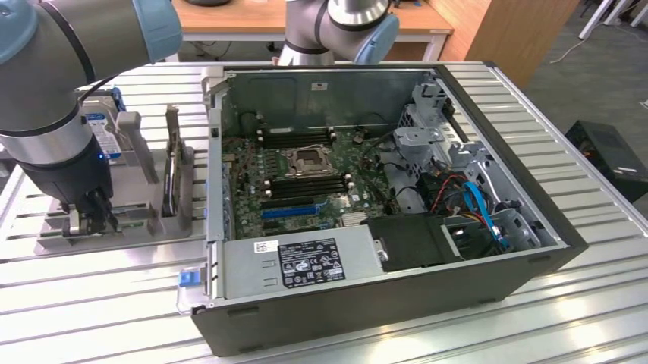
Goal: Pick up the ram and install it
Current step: 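Pick up the ram and move it above insertion slot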
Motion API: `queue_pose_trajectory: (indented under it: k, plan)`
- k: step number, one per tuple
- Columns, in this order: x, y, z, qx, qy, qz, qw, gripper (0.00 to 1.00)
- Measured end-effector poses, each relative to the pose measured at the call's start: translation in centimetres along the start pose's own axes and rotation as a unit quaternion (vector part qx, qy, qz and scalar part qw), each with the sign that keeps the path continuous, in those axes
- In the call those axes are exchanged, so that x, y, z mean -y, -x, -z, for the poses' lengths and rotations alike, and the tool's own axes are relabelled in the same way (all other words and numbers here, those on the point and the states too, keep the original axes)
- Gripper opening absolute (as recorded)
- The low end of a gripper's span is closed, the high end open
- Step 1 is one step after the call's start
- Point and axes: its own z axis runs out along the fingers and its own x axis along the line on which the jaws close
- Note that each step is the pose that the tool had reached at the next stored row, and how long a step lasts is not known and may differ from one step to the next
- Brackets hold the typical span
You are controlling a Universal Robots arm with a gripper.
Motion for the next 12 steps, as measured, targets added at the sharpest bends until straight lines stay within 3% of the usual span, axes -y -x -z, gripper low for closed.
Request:
queue_pose_trajectory:
  k: [5, 12]
  plan:
    - [0.0, 0.0, 0.11, -0.0001, 0.0001, 0.0, 1.0, 0.12]
    - [-0.05, 0.0, 1.11, 0.0, 0.0, 0.0, 1.0, 0.12]
